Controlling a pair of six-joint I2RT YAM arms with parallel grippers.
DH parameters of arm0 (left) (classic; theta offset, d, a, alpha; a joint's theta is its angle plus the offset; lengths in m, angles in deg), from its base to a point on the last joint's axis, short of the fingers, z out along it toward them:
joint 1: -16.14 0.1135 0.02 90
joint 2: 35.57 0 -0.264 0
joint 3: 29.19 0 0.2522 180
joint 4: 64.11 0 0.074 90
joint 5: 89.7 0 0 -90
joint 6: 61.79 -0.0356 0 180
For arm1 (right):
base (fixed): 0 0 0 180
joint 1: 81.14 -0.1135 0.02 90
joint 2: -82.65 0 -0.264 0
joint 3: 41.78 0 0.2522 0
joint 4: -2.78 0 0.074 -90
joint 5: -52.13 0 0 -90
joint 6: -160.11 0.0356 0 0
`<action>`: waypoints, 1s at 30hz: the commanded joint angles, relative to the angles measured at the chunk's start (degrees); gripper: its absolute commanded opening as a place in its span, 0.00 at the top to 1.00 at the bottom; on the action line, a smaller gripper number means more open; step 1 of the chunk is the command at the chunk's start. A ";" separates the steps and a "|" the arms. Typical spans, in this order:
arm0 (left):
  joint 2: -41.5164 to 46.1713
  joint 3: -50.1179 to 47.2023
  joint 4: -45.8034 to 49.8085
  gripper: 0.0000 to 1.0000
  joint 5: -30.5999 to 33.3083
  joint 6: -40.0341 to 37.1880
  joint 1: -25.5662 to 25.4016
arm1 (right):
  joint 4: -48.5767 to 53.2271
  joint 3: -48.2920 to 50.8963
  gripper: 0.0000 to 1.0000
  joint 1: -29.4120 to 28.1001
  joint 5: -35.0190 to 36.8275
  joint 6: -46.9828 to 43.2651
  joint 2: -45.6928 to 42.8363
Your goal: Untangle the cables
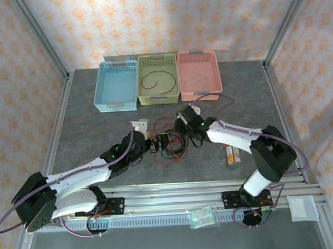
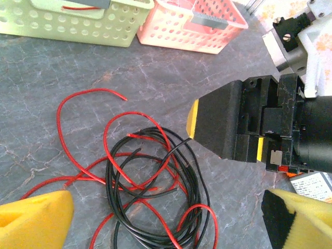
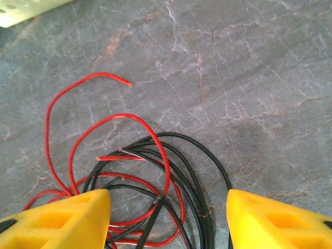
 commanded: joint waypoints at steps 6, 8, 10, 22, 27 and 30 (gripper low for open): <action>-1.41 2.03 -2.27 0.05 1.90 -0.51 -1.08 | 2.63 -2.17 0.52 -0.14 -0.72 -1.42 1.51; -2.42 2.51 -2.78 0.05 2.12 -0.99 -1.07 | 1.58 -2.18 0.53 -0.14 -2.71 -2.59 2.23; -3.34 3.27 -2.90 0.05 1.75 -1.25 -1.02 | 1.05 -1.85 0.57 -0.14 -3.96 -3.00 2.46; -5.59 4.51 -3.26 0.06 1.25 -1.25 -1.04 | 0.16 0.49 0.78 -0.14 -2.76 -3.34 0.34; -7.33 4.64 -7.35 0.06 -2.66 1.14 -1.09 | 0.88 0.42 0.92 -0.16 -0.30 -4.93 -2.15; -7.39 3.23 -10.08 0.06 -2.58 3.59 -0.92 | 0.77 0.36 1.00 -0.14 1.24 -6.80 -4.17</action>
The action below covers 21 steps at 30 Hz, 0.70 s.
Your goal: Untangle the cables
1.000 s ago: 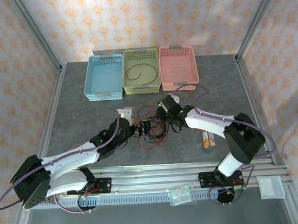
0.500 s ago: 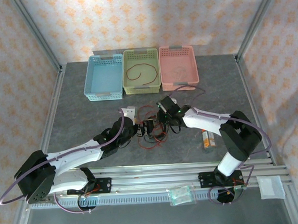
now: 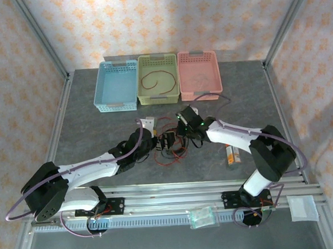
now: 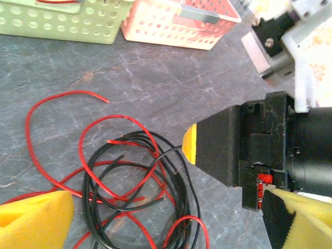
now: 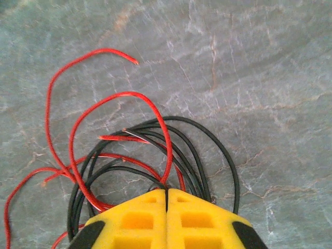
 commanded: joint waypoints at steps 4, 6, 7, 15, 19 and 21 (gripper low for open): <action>-0.02 -2.51 -7.66 0.06 -0.05 5.33 0.40 | -0.56 1.18 1.00 -0.14 5.90 -4.74 -6.40; -0.37 -3.27 -8.40 0.06 0.32 6.09 0.66 | -1.88 2.10 1.00 -0.14 5.42 -6.43 -8.52; -0.59 -3.37 -8.36 0.06 0.53 6.32 0.78 | -2.85 2.71 1.00 -0.14 4.71 -7.63 -9.73; -5.02 -2.20 -9.54 0.01 -0.05 5.75 2.22 | -5.38 2.33 1.00 -0.14 0.76 -14.69 -16.74; -8.34 -0.65 -11.74 0.01 -3.80 4.00 2.22 | -5.97 0.85 1.00 -0.08 -3.98 -16.16 -18.05; -9.45 -0.26 -13.44 0.01 -5.49 3.54 2.22 | -6.13 0.38 1.00 -0.14 -5.53 -16.11 -18.16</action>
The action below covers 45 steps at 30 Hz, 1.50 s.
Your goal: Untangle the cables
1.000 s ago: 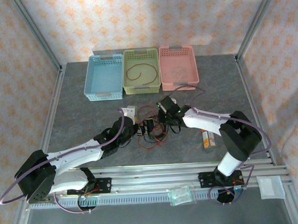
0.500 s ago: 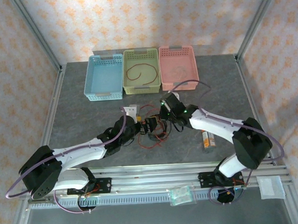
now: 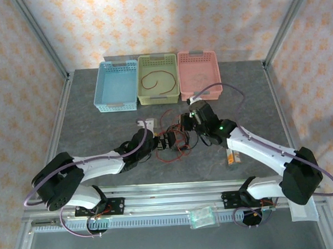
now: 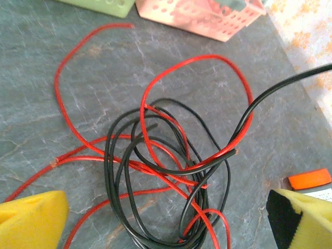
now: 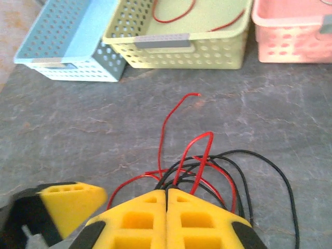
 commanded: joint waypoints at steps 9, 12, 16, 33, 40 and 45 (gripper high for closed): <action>-4.73 4.55 -5.11 0.02 -2.25 -1.69 0.24 | -1.66 -3.79 1.00 -0.13 -8.07 -1.34 -3.43; -6.57 5.42 -4.63 0.11 -1.43 -0.68 0.51 | -1.53 -4.63 1.00 -0.14 -8.79 -1.39 -5.17; -9.19 5.53 -7.43 0.21 -3.87 0.60 0.50 | -0.52 -6.64 1.00 -0.14 -10.10 -2.35 -7.54; -13.47 1.99 -11.36 0.31 -4.84 2.52 0.51 | 5.63 -16.40 1.00 -0.10 -8.06 -9.04 -14.09; -13.90 0.46 -11.88 0.31 -4.27 3.09 0.53 | 4.52 -18.99 1.00 -0.14 -7.84 -9.94 -16.57; -14.55 -0.33 -12.35 0.31 -4.18 3.31 0.50 | 4.06 -21.14 1.00 -0.14 -6.55 -10.81 -17.94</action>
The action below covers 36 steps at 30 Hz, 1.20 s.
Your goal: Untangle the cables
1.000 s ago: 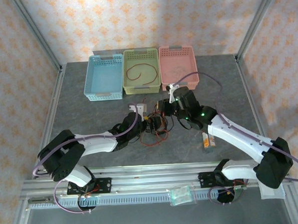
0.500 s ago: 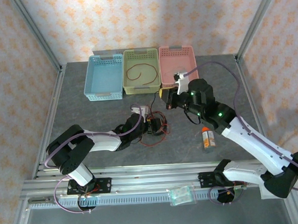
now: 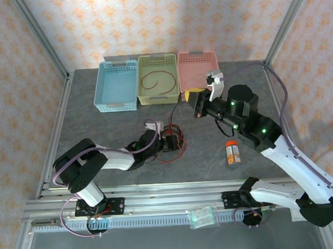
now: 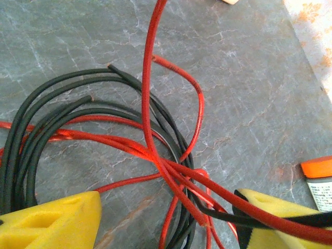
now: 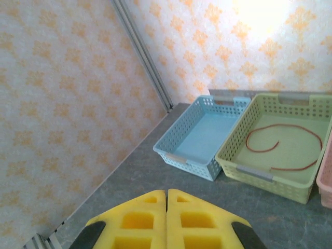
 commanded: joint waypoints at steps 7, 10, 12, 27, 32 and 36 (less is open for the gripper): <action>-2.02 -2.02 -3.06 0.31 -0.16 1.10 0.42 | 0.13 -9.38 1.00 -0.14 9.31 -3.99 -0.08; -2.40 -1.93 -2.98 0.30 -0.36 1.10 0.29 | 1.72 -13.73 1.00 -0.14 12.45 -4.59 2.07; -2.53 -2.10 -2.89 0.30 -0.44 1.10 0.26 | 2.51 -16.62 1.00 -0.14 14.52 -4.53 3.43; -3.77 -2.46 -1.13 0.29 -0.89 0.86 -1.25 | 9.26 -40.81 1.00 -0.12 25.58 -3.48 15.05; -2.50 -2.98 0.22 0.29 0.22 0.84 -1.79 | 9.36 -45.25 1.00 -0.13 28.63 -5.03 17.29; -1.57 -3.73 0.57 0.29 2.02 0.66 -2.04 | 9.09 -48.80 1.00 -0.14 29.37 -6.76 19.36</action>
